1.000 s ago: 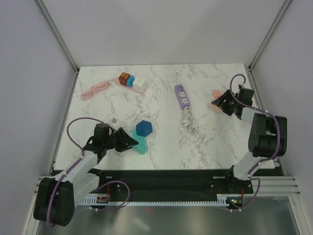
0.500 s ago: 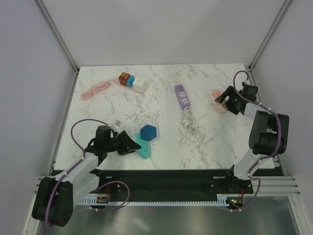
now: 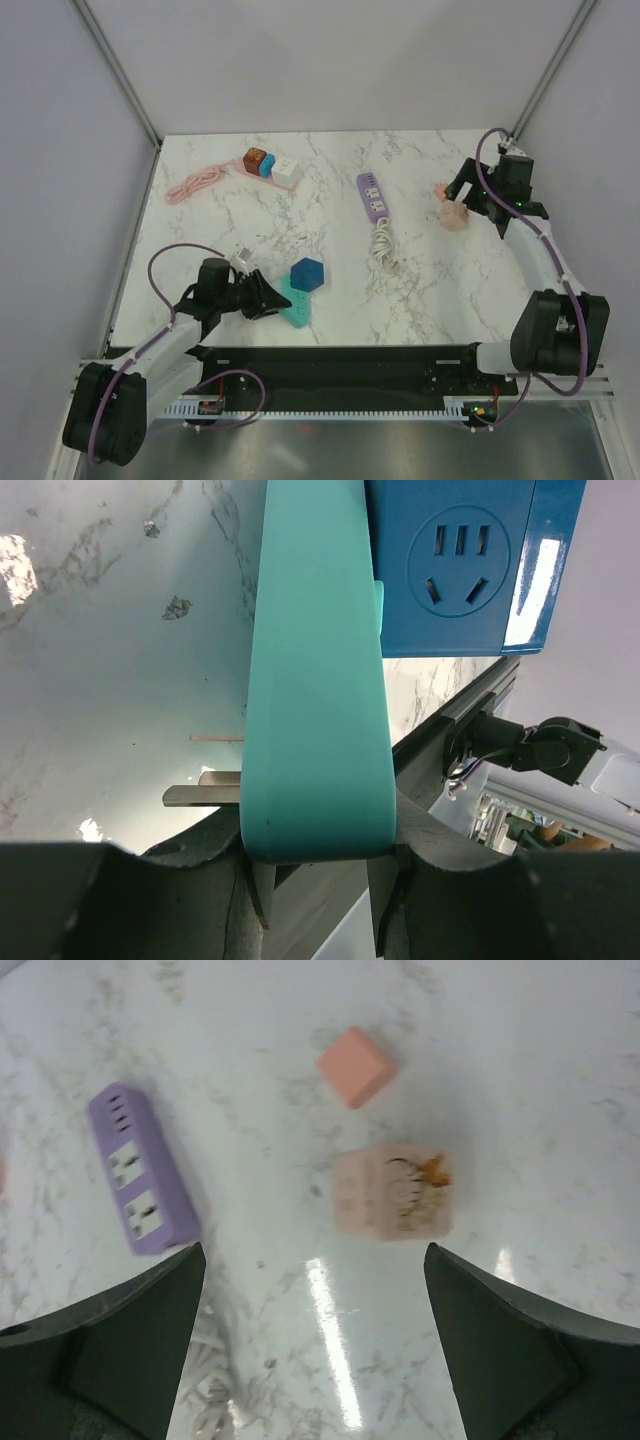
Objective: Pull the plug off the socket
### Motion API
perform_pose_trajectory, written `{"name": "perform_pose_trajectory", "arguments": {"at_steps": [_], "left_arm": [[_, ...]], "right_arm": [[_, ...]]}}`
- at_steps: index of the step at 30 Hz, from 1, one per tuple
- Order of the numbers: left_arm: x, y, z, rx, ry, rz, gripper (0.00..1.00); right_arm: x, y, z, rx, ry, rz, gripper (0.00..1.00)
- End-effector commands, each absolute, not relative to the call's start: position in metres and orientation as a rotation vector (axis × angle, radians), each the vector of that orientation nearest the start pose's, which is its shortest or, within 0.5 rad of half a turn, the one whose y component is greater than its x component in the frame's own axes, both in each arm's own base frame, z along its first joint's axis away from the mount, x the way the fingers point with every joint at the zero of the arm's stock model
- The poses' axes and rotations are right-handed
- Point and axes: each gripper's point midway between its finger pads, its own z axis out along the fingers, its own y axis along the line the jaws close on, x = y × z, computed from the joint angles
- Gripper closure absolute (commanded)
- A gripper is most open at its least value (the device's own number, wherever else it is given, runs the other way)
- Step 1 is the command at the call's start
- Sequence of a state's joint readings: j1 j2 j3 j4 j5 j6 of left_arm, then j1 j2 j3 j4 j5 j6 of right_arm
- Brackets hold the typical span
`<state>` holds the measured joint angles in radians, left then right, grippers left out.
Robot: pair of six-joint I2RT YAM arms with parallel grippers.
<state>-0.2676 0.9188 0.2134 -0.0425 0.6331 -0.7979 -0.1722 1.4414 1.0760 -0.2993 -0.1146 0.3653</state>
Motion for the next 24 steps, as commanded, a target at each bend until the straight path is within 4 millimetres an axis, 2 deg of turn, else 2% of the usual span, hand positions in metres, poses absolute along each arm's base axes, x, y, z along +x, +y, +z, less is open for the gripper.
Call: {"name": "perform_pose_trajectory", "arguments": {"at_steps": [1,2,3,4,5,6,7,8,10,11,12,13,16,17,18,19,20,21,23,24], "left_arm": [[0.164,-0.188,0.064,-0.287,2.459,-1.313,0.98],[0.164,-0.189,0.065,-0.285,2.463,-1.315,0.98],[0.162,-0.19,0.064,-0.278,2.472,-1.316,0.98],[0.161,-0.191,0.062,-0.28,2.48,-1.317,0.98],[0.16,-0.191,0.061,-0.276,2.486,-1.318,0.98],[0.159,-0.191,0.059,-0.274,2.498,-1.318,0.98],[0.158,-0.191,0.058,-0.273,2.504,-1.317,0.98],[0.157,-0.191,0.056,-0.27,2.509,-1.313,0.98],[0.157,-0.188,0.05,-0.287,2.517,-1.292,0.98],[0.156,-0.188,0.049,-0.288,2.517,-1.287,0.98],[0.155,-0.188,0.047,-0.292,2.522,-1.284,0.98],[0.153,-0.188,0.045,-0.297,2.526,-1.288,0.98],[0.151,-0.188,0.046,-0.29,2.518,-1.301,0.98],[0.151,-0.188,0.047,-0.287,2.517,-1.302,0.98],[0.151,-0.188,0.048,-0.285,2.516,-1.304,0.98],[0.15,-0.189,0.051,-0.276,2.512,-1.309,0.98],[0.15,-0.189,0.052,-0.275,2.509,-1.312,0.98],[0.15,-0.189,0.053,-0.268,2.506,-1.317,0.98],[0.15,-0.19,0.056,-0.262,2.497,-1.324,0.98],[0.15,-0.19,0.057,-0.256,2.493,-1.33,0.98]], "right_arm": [[0.38,0.04,0.186,0.277,2.166,0.386,0.02],[0.371,0.084,0.187,0.192,2.172,0.504,0.02],[0.356,0.106,0.172,0.159,2.203,0.584,0.02],[0.352,0.136,0.182,0.082,2.147,0.714,0.02],[0.333,0.176,0.187,-0.024,2.119,0.83,0.02],[0.316,0.197,0.174,-0.013,2.136,0.923,0.02],[0.313,0.219,0.185,-0.067,2.056,0.997,0.02],[0.291,0.245,0.172,-0.125,2.086,1.057,0.02],[0.281,0.27,0.156,-0.115,2.127,1.095,0.02],[0.267,0.289,0.149,-0.149,2.152,1.095,0.02],[0.263,0.299,0.143,-0.162,2.171,1.088,0.02],[0.258,0.308,0.129,-0.134,2.226,1.072,0.02],[0.248,0.339,0.123,-0.036,2.244,1.046,0.02],[0.235,0.352,0.126,-0.062,2.23,1.072,0.02],[0.24,0.354,0.129,-0.018,2.189,1.038,0.02],[0.233,0.364,0.136,-0.014,2.16,1.065,0.02],[0.233,0.367,0.137,-0.003,2.152,1.058,0.02],[0.234,0.368,0.128,-0.001,2.177,1.027,0.02],[0.237,0.373,0.125,-0.003,2.203,1.007,0.02],[0.237,0.372,0.114,-0.003,2.235,0.977,0.02]]}}
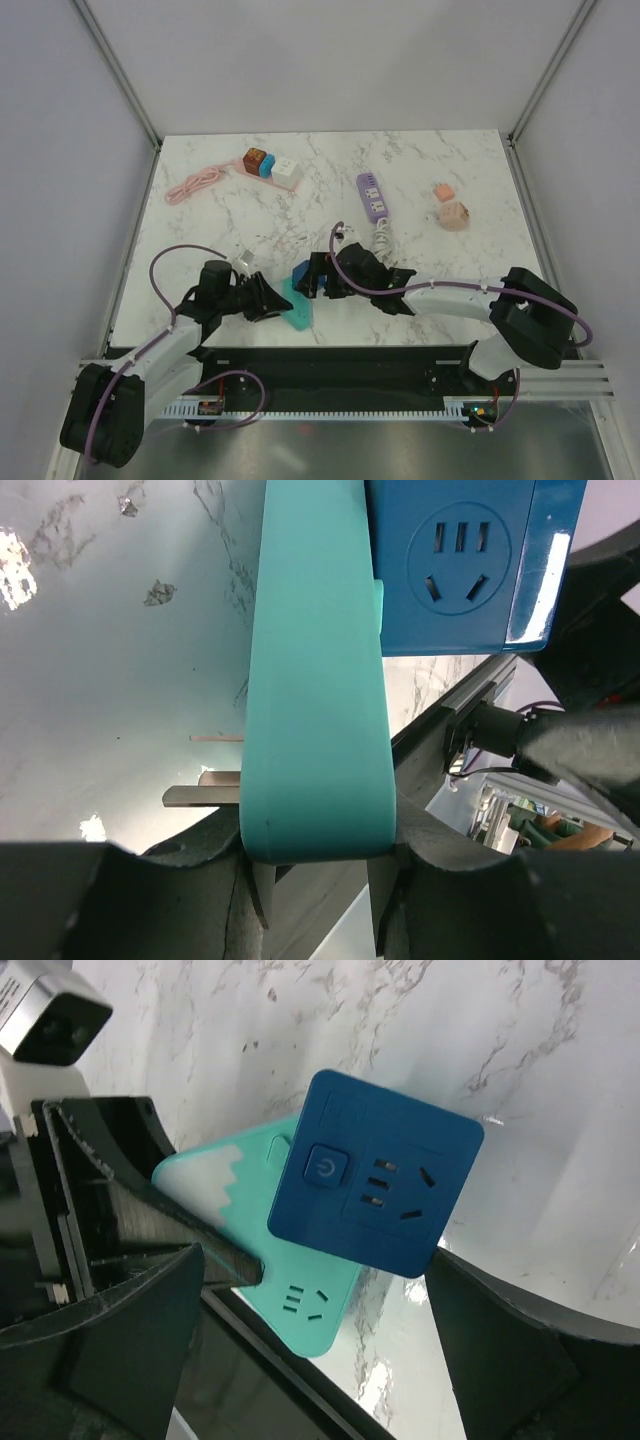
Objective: Pull the plug off the socket
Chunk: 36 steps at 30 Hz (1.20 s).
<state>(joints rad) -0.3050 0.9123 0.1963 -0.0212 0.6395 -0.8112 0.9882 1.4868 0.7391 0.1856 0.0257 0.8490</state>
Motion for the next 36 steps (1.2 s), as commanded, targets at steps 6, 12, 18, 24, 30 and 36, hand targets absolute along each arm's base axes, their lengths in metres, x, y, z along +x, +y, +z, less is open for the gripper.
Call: {"name": "perform_pose_trajectory", "arguments": {"at_steps": [6,12,18,24,30,36], "left_arm": [[0.154,-0.19,0.065,-0.258,2.45,-1.329,0.98],[0.157,-0.19,0.072,-0.252,2.42,-1.329,0.98],[0.157,-0.189,0.069,-0.25,2.44,-1.313,0.98],[0.163,-0.187,0.07,-0.277,2.443,-1.276,0.98],[0.166,-0.185,0.072,-0.28,2.442,-1.251,0.91],[0.169,-0.18,0.073,-0.297,2.446,-1.197,0.51]], "right_arm": [[0.242,0.376,0.109,0.029,2.229,0.975,0.04],[0.25,0.378,0.104,0.022,2.237,0.924,0.09],[0.25,0.378,0.098,0.032,2.238,0.924,0.17],[0.247,0.377,0.094,0.028,2.252,0.927,0.29],[0.245,0.38,0.09,-0.003,2.263,0.931,0.25],[0.245,0.382,0.093,-0.009,2.254,0.945,0.78]]}}
